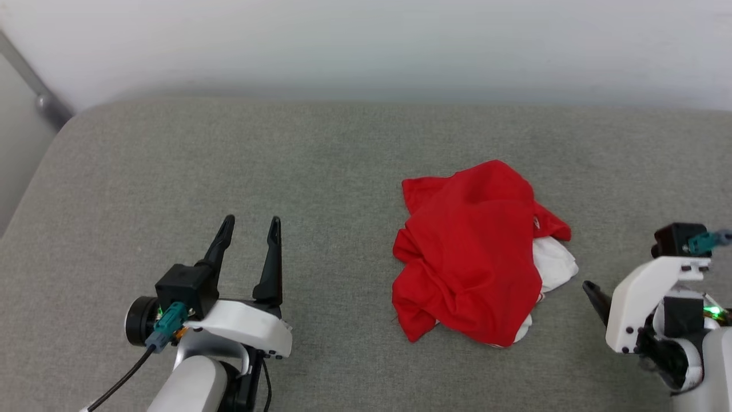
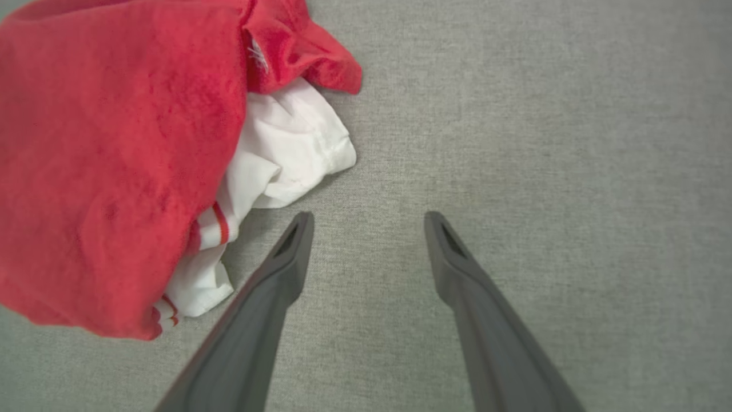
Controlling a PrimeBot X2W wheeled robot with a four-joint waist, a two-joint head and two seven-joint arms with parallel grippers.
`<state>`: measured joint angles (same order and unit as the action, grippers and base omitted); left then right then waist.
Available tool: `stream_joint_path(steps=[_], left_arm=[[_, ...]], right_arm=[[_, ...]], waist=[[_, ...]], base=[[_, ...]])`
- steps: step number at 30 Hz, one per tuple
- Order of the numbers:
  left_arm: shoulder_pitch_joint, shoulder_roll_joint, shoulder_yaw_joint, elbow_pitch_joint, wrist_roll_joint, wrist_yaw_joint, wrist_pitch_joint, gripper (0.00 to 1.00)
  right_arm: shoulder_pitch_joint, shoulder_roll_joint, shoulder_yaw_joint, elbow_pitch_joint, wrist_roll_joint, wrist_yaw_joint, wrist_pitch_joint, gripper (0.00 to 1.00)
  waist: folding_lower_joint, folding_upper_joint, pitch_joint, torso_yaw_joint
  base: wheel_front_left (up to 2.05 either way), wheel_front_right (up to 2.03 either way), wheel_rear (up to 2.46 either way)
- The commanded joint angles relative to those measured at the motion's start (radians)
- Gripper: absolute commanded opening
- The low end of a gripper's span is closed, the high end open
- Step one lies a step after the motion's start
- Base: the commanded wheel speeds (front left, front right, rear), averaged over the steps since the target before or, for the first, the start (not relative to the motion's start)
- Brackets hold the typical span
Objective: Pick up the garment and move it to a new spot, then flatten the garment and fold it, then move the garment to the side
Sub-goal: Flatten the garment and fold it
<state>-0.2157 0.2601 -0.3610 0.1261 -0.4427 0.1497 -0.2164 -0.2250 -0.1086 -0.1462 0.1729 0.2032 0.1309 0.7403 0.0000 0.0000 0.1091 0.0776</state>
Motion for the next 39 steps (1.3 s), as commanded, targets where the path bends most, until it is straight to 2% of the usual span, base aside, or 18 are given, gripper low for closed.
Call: stream_joint_path(steps=[1, 5, 11, 16, 17, 18, 20, 23, 28, 32, 36, 39], left_arm=[[-0.017, -0.006, -0.002, 0.002, 0.006, -0.004, -0.009, 1.00], [-0.056, -0.030, -0.008, 0.011, 0.003, -0.017, -0.023, 1.00], [-0.109, -0.055, -0.008, 0.037, 0.009, -0.036, -0.039, 1.00], [-0.119, -0.061, 0.000, 0.059, 0.017, -0.044, -0.045, 1.00], [-0.118, -0.061, 0.002, 0.063, 0.018, -0.044, -0.046, 1.00], [-0.116, -0.062, 0.003, 0.067, 0.019, -0.045, -0.047, 1.00], [-0.109, -0.060, 0.007, 0.074, 0.021, -0.048, -0.048, 1.00], [-0.094, -0.062, 0.012, 0.081, 0.022, -0.048, -0.049, 1.00], [-0.062, -0.050, 0.027, 0.083, 0.019, -0.039, -0.050, 1.00], [-0.038, -0.039, 0.030, 0.080, 0.018, -0.035, -0.050, 1.00], [-0.016, -0.031, 0.031, 0.079, 0.012, -0.030, -0.044, 1.00], [-0.003, -0.027, 0.029, 0.076, 0.010, -0.027, -0.037, 1.00]], right_arm=[[-0.029, -0.005, 0.007, 0.003, 0.004, 0.000, 0.018, 1.00], [-0.112, -0.042, 0.024, 0.037, 0.009, 0.000, 0.100, 1.00], [-0.198, -0.079, 0.040, 0.150, 0.014, 0.000, 0.143, 1.00], [-0.176, -0.059, 0.056, 0.265, 0.034, 0.000, 0.184, 1.00], [-0.171, -0.053, 0.060, 0.280, 0.039, 0.000, 0.191, 0.36], [-0.167, -0.054, 0.066, 0.286, 0.041, 0.000, 0.190, 0.00], [-0.174, -0.058, 0.076, 0.283, 0.055, 0.000, 0.183, 0.00], [-0.202, -0.099, 0.084, 0.231, 0.059, 0.000, 0.135, 0.00], [-0.219, -0.161, 0.073, 0.077, 0.028, 0.000, 0.065, 0.00], [-0.147, -0.189, -0.003, -0.080, 0.011, 0.000, 0.067, 0.00], [-0.014, -0.152, -0.125, -0.202, -0.008, 0.000, 0.091, 0.00], [0.121, -0.094, -0.209, -0.227, -0.011, 0.000, 0.098, 0.00]], waist=[[0.0000, 0.0000, 0.043, 0.036], [0.0000, 0.0000, 0.097, 0.067], [0.0000, 0.0000, 0.152, 0.093], [0.0000, 0.0000, 0.159, 0.094], [0.0000, 0.0000, 0.156, 0.092], [0.0000, 0.0000, 0.151, 0.091], [0.0000, 0.0000, 0.138, 0.085], [0.0000, 0.0000, 0.112, 0.074], [0.0000, 0.0000, 0.063, 0.042], [0.0000, 0.0000, 0.031, 0.014], [0.0000, 0.0000, 0.003, -0.008], [0.0000, 0.0000, -0.016, -0.018]], base=[[0.00, 0.00, 0.00], [0.00, 0.00, 0.00], [0.00, 0.00, 0.00], [0.00, 0.00, 0.00], [0.00, 0.00, 0.00], [0.00, 0.00, 0.00], [0.00, 0.00, 0.00], [0.00, 0.00, 0.00], [0.00, 0.00, 0.00], [0.00, 0.00, 0.00], [0.00, 0.00, 0.00], [0.00, 0.00, 0.00]])
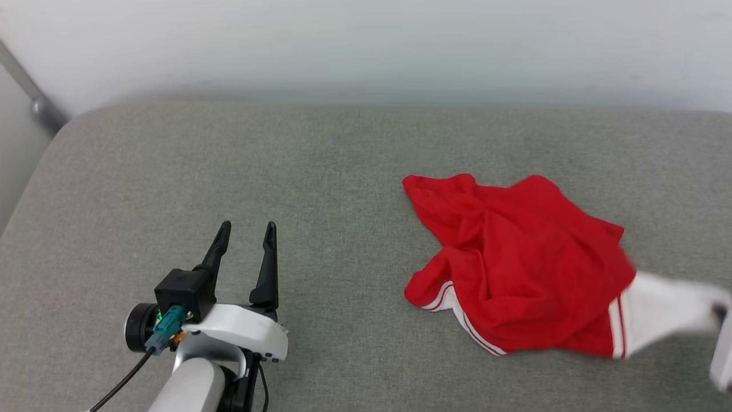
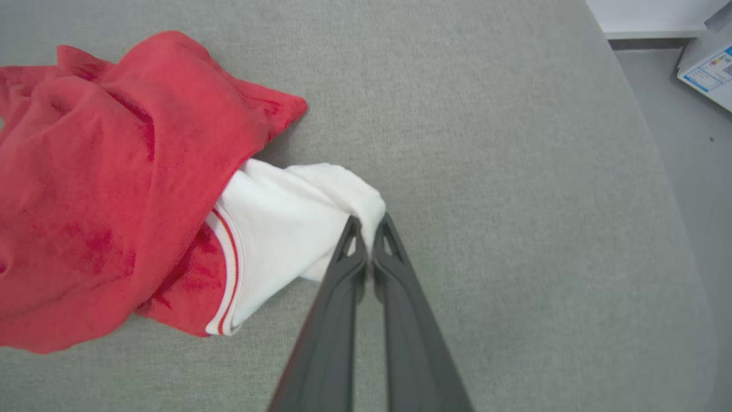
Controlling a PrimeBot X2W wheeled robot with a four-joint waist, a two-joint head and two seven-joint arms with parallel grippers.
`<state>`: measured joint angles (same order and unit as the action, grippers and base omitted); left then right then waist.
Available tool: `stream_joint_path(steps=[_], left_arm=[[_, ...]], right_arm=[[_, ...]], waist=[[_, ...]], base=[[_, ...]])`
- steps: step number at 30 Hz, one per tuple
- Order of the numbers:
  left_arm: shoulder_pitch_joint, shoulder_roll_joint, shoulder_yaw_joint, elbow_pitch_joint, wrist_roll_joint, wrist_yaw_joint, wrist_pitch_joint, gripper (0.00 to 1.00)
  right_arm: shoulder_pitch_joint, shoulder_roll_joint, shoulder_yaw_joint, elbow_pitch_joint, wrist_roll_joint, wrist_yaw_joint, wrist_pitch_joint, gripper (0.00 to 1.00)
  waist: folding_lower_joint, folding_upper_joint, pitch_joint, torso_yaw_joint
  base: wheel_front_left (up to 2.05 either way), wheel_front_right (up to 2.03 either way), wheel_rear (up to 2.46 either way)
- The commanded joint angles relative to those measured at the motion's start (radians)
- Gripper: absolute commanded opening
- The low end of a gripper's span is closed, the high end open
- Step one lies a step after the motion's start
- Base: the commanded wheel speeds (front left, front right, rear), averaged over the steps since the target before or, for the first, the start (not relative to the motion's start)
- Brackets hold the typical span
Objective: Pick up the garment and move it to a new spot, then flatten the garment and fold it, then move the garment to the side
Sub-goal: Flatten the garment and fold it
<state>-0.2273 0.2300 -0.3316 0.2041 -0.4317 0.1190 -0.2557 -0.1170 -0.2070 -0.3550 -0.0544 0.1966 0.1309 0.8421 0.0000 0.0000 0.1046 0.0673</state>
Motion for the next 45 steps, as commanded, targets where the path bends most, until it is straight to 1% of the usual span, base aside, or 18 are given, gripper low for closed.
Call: stream_joint_path(steps=[1, 2, 5, 6, 7, 8, 11, 13, 14, 18, 21, 25, 28, 31, 36, 40, 45], left_arm=[[0.014, 0.005, -0.001, -0.001, -0.001, 0.005, 0.003, 1.00], [0.019, 0.006, -0.001, -0.002, -0.002, 0.005, 0.005, 1.00], [0.032, 0.012, -0.003, -0.003, -0.007, 0.010, 0.016, 1.00], [0.035, 0.013, -0.005, -0.007, -0.007, 0.011, 0.021, 1.00], [0.040, 0.013, -0.008, -0.010, -0.008, 0.012, 0.024, 1.00], [0.043, 0.016, -0.008, -0.014, -0.008, 0.014, 0.027, 1.00], [0.058, 0.024, -0.010, -0.024, -0.008, 0.020, 0.038, 1.00], [0.068, 0.027, -0.012, -0.031, -0.010, 0.024, 0.043, 1.00], [0.068, 0.027, -0.012, -0.031, -0.010, 0.024, 0.043, 1.00], [0.087, 0.032, -0.014, -0.045, -0.011, 0.031, 0.052, 1.00], [0.094, 0.035, -0.015, -0.056, -0.012, 0.038, 0.057, 1.00], [0.085, 0.038, -0.014, -0.074, -0.011, 0.043, 0.059, 1.00], [0.064, 0.039, -0.017, -0.087, -0.007, 0.040, 0.058, 1.00], [0.036, 0.033, -0.025, -0.092, -0.004, 0.030, 0.053, 1.00], [-0.013, 0.019, -0.038, -0.088, 0.004, 0.016, 0.041, 1.00], [-0.044, 0.007, -0.043, -0.079, 0.006, 0.009, 0.030, 1.00], [-0.063, -0.004, -0.041, -0.059, 0.004, 0.004, 0.015, 1.00]], right_arm=[[0.055, 0.029, -0.021, 0.008, -0.003, 0.000, -0.007, 0.00], [0.099, 0.060, -0.037, 0.024, 0.005, 0.000, -0.007, 0.00], [0.202, 0.110, -0.063, 0.099, 0.010, 0.000, -0.045, 0.00], [0.227, 0.120, -0.063, 0.127, 0.010, 0.000, -0.063, 0.10], [0.243, 0.129, -0.063, 0.156, 0.018, 0.000, -0.084, 0.84], [0.250, 0.135, -0.058, 0.180, 0.030, 0.000, -0.107, 1.00], [0.249, 0.146, -0.052, 0.216, 0.049, 0.000, -0.197, 1.00], [0.237, 0.146, -0.057, 0.213, 0.051, 0.000, -0.259, 1.00], [0.237, 0.146, -0.057, 0.213, 0.051, 0.000, -0.259, 1.00], [0.216, 0.141, -0.082, 0.173, 0.055, 0.000, -0.352, 1.00], [0.190, 0.122, -0.091, 0.140, 0.071, 0.000, -0.370, 1.00], [0.120, 0.079, -0.085, 0.139, 0.110, 0.000, -0.316, 1.00], [0.043, 0.038, -0.072, 0.179, 0.133, 0.000, -0.235, 1.00], [-0.036, -0.002, -0.036, 0.215, 0.159, 0.000, -0.159, 1.00], [-0.144, -0.037, 0.017, 0.289, 0.151, 0.000, -0.034, 1.00], [-0.192, -0.030, 0.035, 0.345, 0.131, 0.000, 0.041, 1.00], [-0.201, 0.003, 0.023, 0.431, 0.107, 0.000, 0.112, 1.00]], waist=[[0.0000, 0.0000, -0.018, -0.011], [0.0000, 0.0000, -0.024, -0.014], [0.0000, 0.0000, -0.041, -0.020], [0.0000, 0.0000, -0.045, -0.020], [0.0000, 0.0000, -0.050, -0.020], [0.0000, 0.0000, -0.053, -0.022], [0.0000, 0.0000, -0.065, -0.028], [0.0000, 0.0000, -0.075, -0.031], [0.0000, 0.0000, -0.075, -0.031], [0.0000, 0.0000, -0.089, -0.033], [0.0000, 0.0000, -0.091, -0.032], [0.0000, 0.0000, -0.075, -0.028], [0.0000, 0.0000, -0.048, -0.015], [0.0000, 0.0000, -0.007, 0.010], [0.0000, 0.0000, 0.064, 0.048], [0.0000, 0.0000, 0.111, 0.070], [0.0000, 0.0000, 0.139, 0.082]], base=[[0.00, 0.00, 0.00], [0.00, 0.00, 0.00], [0.00, 0.00, 0.00], [0.00, 0.00, 0.00], [0.00, 0.00, 0.00], [0.00, 0.00, 0.00], [0.00, 0.00, 0.00], [0.00, 0.00, 0.00], [0.00, 0.00, 0.00], [0.00, 0.00, 0.00], [0.00, 0.00, 0.00], [0.00, 0.00, 0.00], [0.00, 0.00, 0.00], [0.00, 0.00, 0.00], [0.00, 0.00, 0.00], [0.00, 0.00, 0.00], [0.00, 0.00, 0.00]])
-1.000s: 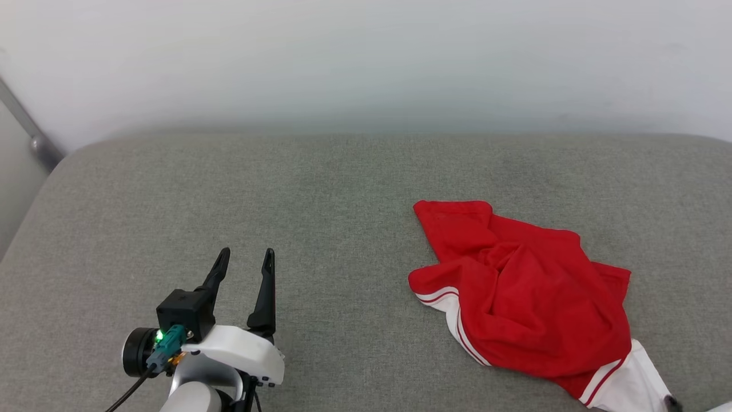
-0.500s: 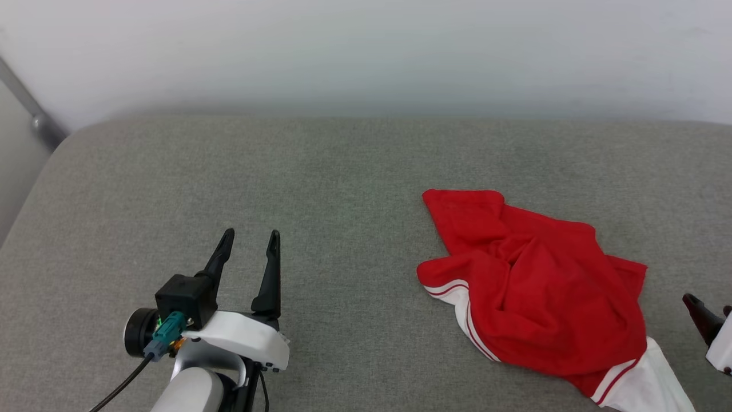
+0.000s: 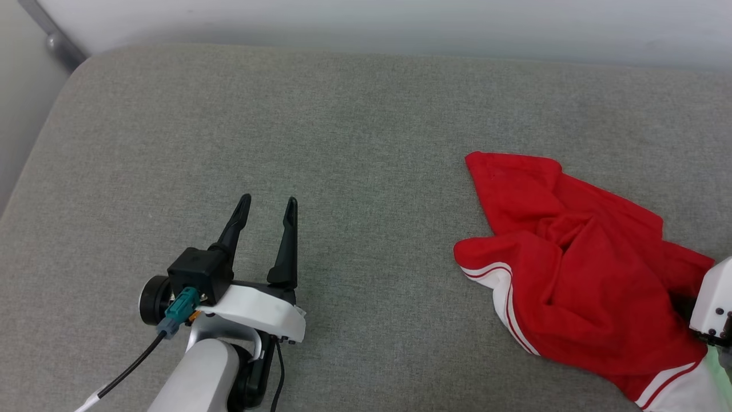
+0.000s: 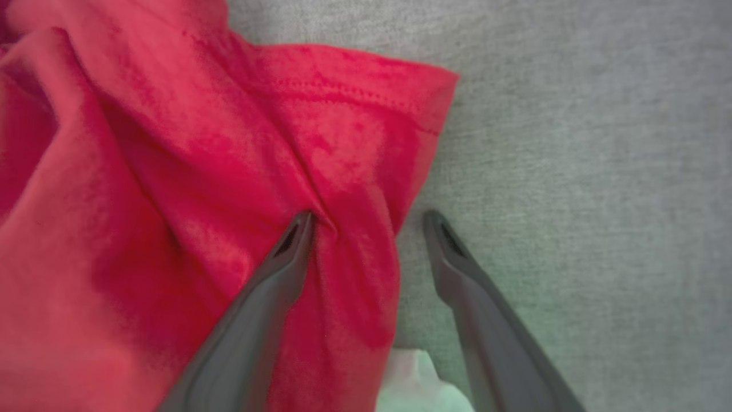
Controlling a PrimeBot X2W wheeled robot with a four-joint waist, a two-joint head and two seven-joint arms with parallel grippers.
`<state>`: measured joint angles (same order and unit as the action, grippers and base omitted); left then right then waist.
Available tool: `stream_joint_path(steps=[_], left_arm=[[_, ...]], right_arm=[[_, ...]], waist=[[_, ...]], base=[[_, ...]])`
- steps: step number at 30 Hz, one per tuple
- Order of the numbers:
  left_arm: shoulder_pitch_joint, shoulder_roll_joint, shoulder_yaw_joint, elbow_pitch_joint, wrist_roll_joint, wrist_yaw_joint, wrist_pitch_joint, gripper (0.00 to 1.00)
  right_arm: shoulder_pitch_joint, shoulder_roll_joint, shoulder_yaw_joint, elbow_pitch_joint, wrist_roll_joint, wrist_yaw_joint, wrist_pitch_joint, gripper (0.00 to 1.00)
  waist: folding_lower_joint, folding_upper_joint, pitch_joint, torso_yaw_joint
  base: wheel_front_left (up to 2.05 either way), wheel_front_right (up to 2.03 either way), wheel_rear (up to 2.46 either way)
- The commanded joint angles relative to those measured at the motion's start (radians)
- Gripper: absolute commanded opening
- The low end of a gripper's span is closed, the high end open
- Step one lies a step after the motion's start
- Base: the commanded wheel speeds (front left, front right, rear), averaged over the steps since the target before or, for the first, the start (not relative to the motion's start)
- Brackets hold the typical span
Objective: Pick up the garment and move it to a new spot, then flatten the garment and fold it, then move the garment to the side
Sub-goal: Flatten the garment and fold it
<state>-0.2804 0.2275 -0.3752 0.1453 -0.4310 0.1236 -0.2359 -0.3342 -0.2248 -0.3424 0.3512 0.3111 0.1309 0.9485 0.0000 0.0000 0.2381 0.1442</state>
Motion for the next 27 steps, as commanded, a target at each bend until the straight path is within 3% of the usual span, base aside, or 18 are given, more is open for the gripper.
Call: stream_joint_path(steps=[1, 2, 3, 4, 5, 10, 15, 20, 27], left_arm=[[-0.012, -0.002, 0.003, 0.002, 0.004, -0.001, -0.006, 1.00], [-0.013, -0.003, 0.003, 0.006, 0.004, -0.002, -0.008, 1.00], [-0.013, -0.003, 0.004, 0.009, 0.004, -0.003, -0.009, 1.00], [-0.015, -0.004, 0.004, 0.012, 0.004, -0.004, -0.012, 1.00], [-0.018, -0.004, 0.005, 0.015, 0.004, -0.004, -0.013, 1.00], [-0.026, -0.011, 0.002, 0.028, 0.003, -0.010, -0.017, 1.00], [-0.041, -0.023, -0.012, 0.035, 0.006, -0.019, -0.022, 1.00], [-0.066, -0.038, -0.024, 0.041, 0.010, -0.033, -0.023, 1.00], [-0.100, -0.066, -0.035, 0.045, 0.016, -0.044, -0.027, 1.00]], right_arm=[[0.018, 0.032, 0.010, 0.037, -0.008, 0.000, 0.020, 1.00], [0.018, 0.046, 0.011, 0.046, 0.000, 0.000, 0.034, 0.87], [0.017, 0.055, 0.017, 0.046, 0.004, 0.000, 0.041, 0.40], [0.011, 0.058, 0.031, 0.036, 0.007, 0.001, 0.040, 0.07], [-0.002, 0.056, 0.044, 0.019, 0.013, 0.001, 0.029, 0.00], [-0.086, -0.026, 0.132, -0.106, -0.009, -0.001, -0.091, 0.00], [-0.204, -0.056, 0.254, -0.159, -0.010, 0.000, -0.191, 0.00], [-0.360, -0.049, 0.368, -0.118, 0.008, 0.000, -0.267, 0.00], [-0.554, -0.044, 0.497, 0.046, 0.025, -0.001, -0.438, 0.00]], waist=[[0.0000, 0.0000, 0.007, 0.006], [0.0000, 0.0000, 0.009, 0.006], [0.0000, 0.0000, 0.010, 0.006], [0.0000, 0.0000, 0.011, 0.005], [0.0000, 0.0000, 0.012, 0.004], [0.0000, 0.0000, 0.010, 0.002], [0.0000, 0.0000, 0.020, 0.012], [0.0000, 0.0000, 0.051, 0.040], [0.0000, 0.0000, 0.115, 0.093]], base=[[0.00, 0.00, 0.00], [0.00, 0.00, 0.00], [0.00, 0.00, 0.00], [0.00, 0.00, 0.00], [0.00, 0.00, 0.00], [0.00, 0.00, 0.00], [0.00, 0.00, 0.00], [0.00, 0.00, 0.00], [0.00, 0.00, 0.00]])
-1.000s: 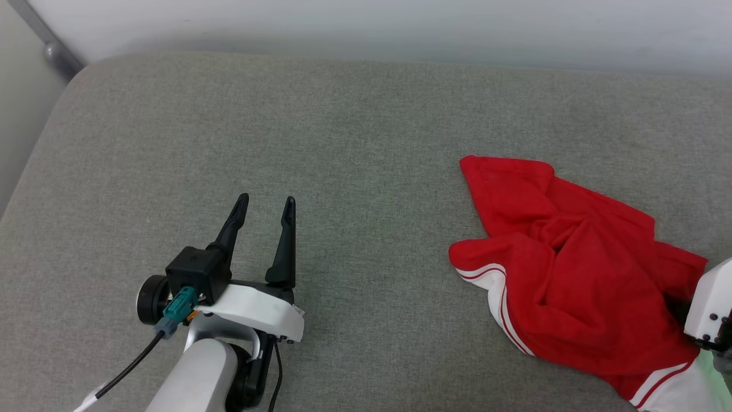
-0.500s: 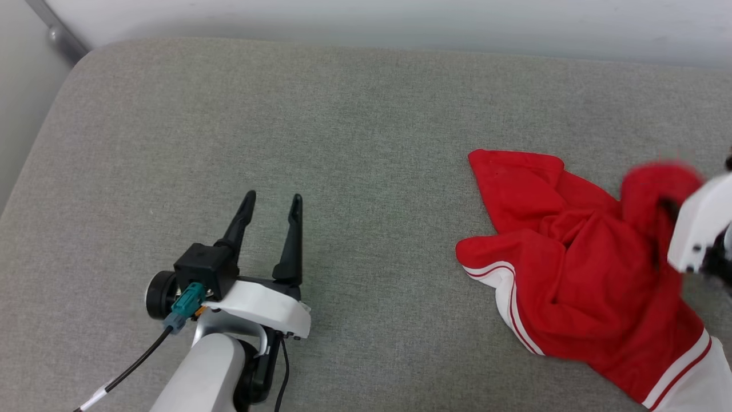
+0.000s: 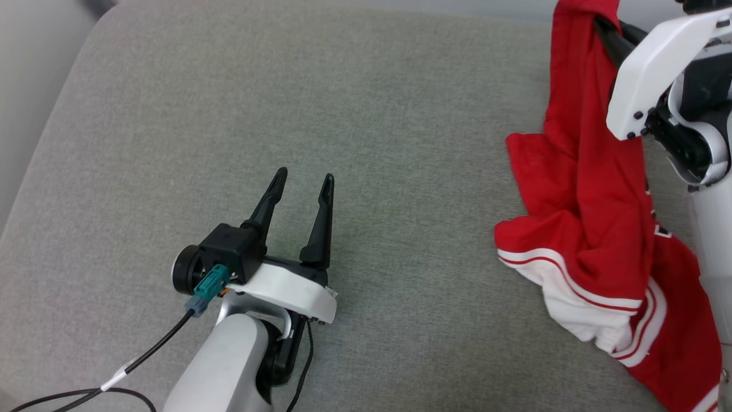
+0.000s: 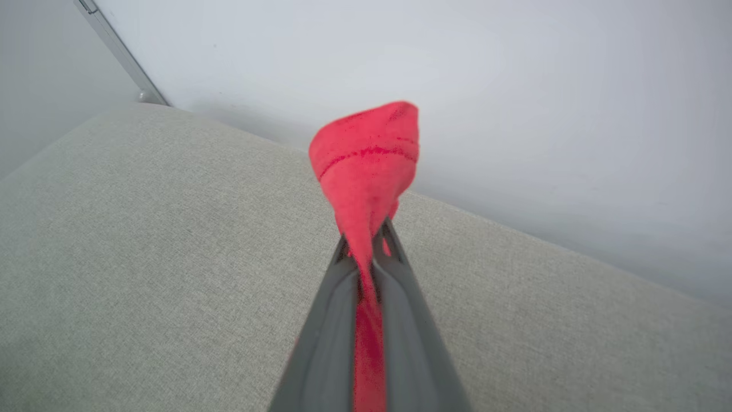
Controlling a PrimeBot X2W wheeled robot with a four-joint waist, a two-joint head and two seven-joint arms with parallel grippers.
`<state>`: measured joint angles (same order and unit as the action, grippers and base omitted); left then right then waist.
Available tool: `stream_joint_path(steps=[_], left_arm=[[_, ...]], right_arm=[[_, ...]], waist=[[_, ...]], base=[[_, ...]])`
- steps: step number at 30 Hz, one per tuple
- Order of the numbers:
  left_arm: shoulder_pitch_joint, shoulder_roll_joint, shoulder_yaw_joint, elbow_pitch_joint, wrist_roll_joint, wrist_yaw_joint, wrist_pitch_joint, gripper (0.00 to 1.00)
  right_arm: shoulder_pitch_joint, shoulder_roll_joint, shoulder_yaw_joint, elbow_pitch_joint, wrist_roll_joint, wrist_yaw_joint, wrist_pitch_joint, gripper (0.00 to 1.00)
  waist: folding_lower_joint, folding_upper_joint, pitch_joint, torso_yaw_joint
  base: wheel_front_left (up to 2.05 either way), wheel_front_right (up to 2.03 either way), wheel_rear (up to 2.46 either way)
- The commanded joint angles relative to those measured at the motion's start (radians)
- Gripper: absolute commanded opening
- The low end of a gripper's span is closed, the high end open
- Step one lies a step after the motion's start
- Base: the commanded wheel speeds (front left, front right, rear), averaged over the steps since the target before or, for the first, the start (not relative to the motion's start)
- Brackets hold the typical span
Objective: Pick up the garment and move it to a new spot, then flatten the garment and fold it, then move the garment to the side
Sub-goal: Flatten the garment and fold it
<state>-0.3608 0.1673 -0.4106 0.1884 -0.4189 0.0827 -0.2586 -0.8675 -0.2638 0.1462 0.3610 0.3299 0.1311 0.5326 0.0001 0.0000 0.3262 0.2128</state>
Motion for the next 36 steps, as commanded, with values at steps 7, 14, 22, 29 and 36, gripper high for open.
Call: stream_joint_path(steps=[7, 14, 22, 29, 36], left_arm=[[-0.043, -0.037, -0.007, 0.015, 0.013, -0.024, -0.008, 1.00], [-0.032, -0.051, 0.014, 0.026, 0.031, -0.038, -0.009, 1.00], [0.019, -0.035, 0.051, 0.045, 0.039, -0.040, -0.007, 1.00], [0.088, -0.001, 0.073, 0.055, 0.035, -0.024, -0.004, 1.00], [0.162, 0.038, 0.105, 0.021, 0.017, 0.009, 0.024, 1.00]], right_arm=[[-0.047, -0.042, 0.027, 0.316, 0.030, -0.001, -0.111, 0.00], [-0.030, -0.059, 0.061, 0.471, 0.063, -0.001, -0.206, 1.00], [0.003, -0.088, 0.143, 0.444, 0.050, -0.001, -0.360, 1.00], [0.134, -0.108, 0.107, 0.329, 0.023, -0.001, -0.493, 1.00], [0.393, -0.059, -0.032, 0.106, -0.033, -0.001, -0.540, 1.00]], waist=[[-0.0001, 0.0000, 0.078, 0.078], [-0.0001, 0.0000, 0.065, 0.078], [-0.0001, 0.0000, -0.041, 0.028], [-0.0001, 0.0000, -0.173, -0.037], [-0.0001, 0.0000, -0.255, -0.112]], base=[[0.00, 0.00, 0.00], [0.00, 0.00, 0.00], [0.00, 0.00, 0.00], [0.00, 0.00, 0.00], [0.00, 0.00, 0.00]])
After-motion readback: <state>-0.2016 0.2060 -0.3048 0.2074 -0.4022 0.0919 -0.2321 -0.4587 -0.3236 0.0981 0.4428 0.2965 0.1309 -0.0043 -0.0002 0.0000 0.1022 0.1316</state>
